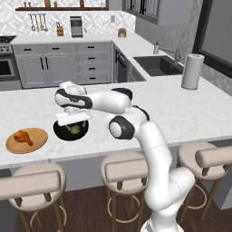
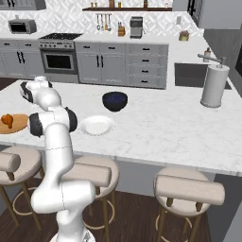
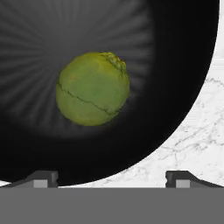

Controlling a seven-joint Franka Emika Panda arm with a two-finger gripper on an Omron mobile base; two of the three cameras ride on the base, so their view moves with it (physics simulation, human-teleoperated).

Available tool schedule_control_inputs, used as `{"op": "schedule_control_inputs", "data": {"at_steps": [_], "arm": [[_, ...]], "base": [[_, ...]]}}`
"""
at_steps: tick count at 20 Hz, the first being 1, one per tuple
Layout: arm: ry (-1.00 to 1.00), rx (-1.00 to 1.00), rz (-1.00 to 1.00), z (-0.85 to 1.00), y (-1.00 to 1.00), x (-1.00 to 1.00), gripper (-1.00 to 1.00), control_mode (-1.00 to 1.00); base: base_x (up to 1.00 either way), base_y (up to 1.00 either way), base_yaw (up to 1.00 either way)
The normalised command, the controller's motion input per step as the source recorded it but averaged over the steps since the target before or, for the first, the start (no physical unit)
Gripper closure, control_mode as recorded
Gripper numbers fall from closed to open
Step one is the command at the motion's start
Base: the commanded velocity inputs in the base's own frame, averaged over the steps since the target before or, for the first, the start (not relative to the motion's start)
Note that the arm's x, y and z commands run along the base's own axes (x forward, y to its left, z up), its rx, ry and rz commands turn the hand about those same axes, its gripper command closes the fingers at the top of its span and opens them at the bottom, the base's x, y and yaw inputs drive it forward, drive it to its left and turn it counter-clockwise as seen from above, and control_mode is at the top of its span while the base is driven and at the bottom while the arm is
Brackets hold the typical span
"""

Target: Pick the chicken drumstick and lime from their plates and place them in the bowl. Then put the bowl in the fridge.

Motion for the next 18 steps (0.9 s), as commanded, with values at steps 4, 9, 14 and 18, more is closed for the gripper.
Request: {"op": "schedule_control_inputs", "data": {"at_steps": [4,9,14,18], "arm": [[0.00,0.09,0.00,0.34,-0.93,-0.78,-1.00,-1.00],[0.00,0.12,0.00,0.19,-1.00,-0.71,-1.00,-1.00],[0.00,0.12,0.00,0.11,-1.00,-0.67,-1.00,-1.00],[0.00,0.06,0.00,0.30,-0.99,-0.45,-1.00,-1.00]], "base": [[0.00,0.00,0.00],[0.00,0.00,0.00],[0.00,0.00,0.00],[0.00,0.00,0.00]]}}
